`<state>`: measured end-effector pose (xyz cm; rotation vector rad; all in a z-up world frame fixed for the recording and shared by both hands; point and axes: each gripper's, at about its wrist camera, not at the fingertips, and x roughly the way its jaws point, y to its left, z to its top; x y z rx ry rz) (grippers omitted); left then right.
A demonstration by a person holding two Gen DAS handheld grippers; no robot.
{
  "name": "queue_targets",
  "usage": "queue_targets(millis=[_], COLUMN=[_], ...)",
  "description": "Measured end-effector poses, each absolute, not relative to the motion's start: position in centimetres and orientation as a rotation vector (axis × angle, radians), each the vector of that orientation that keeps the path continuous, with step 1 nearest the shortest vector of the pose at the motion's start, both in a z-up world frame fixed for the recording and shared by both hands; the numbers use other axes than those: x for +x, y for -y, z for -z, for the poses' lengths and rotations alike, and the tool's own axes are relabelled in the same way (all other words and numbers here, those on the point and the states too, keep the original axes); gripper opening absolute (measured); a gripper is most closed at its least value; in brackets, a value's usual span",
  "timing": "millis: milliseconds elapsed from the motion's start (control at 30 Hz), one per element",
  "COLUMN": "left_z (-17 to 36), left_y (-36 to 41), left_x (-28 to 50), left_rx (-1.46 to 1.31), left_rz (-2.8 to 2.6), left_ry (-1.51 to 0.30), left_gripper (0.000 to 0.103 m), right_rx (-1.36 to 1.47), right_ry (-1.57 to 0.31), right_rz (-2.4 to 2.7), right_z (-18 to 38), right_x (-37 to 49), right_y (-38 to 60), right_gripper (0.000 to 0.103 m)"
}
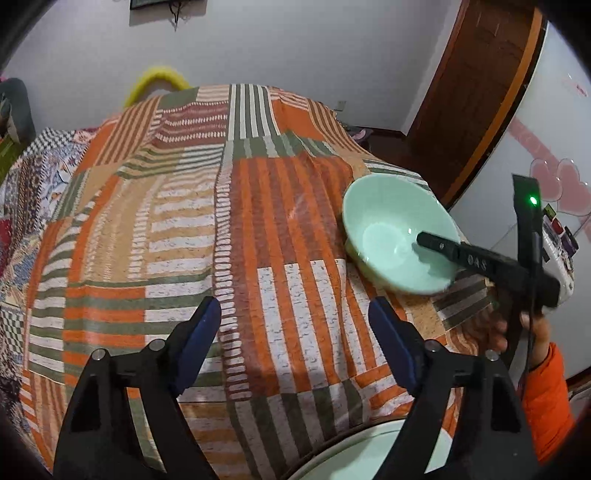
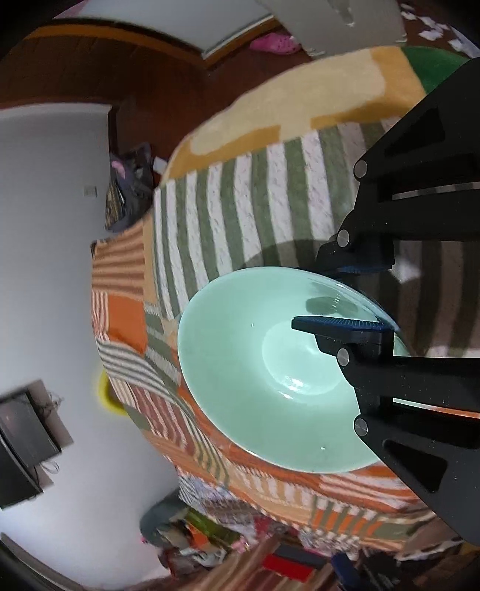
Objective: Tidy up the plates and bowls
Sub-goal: 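Lift the mint-green bowl with both grippers and carry it over the nested bowls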
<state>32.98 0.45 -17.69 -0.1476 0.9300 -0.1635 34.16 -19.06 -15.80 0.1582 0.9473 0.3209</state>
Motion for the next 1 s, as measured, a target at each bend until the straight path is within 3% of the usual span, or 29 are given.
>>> queue_targets(millis=[267, 333, 467, 700, 1000], left_z=[19.4, 20.1, 21.6, 22.3, 20.8], left_y=[1.2, 1.7, 2.6, 3.0, 3.1], left_x=[34.3, 35.0, 36.0, 36.8, 34.3], left_rx=[-0.131, -0.123, -0.117, -0.158, -0.145], left_rz=[0.18, 0.193, 0.231, 0.287, 0.284], left_ry=[-0.977, -0.999, -1.054, -1.068, -1.057], left_gripper=[0.07, 0.063, 0.035, 0.014, 0.014], right_rx=[0.092, 0.08, 0.054, 0.114, 0.09], right_ry=[-0.969, -0.976, -0.998, -0.965, -0.953], right_rz=[-0.442, -0.462, -0.445, -0.411, -0.375], right_z=[15.4, 15.6, 15.9, 14.7, 13.6], right_x=[30.1, 29.5, 29.0, 28.6, 28.0], right_y=[16.7, 16.4, 16.2, 16.9, 15.6], right_gripper=[0.017, 0.017, 0.02, 0.025, 0.023])
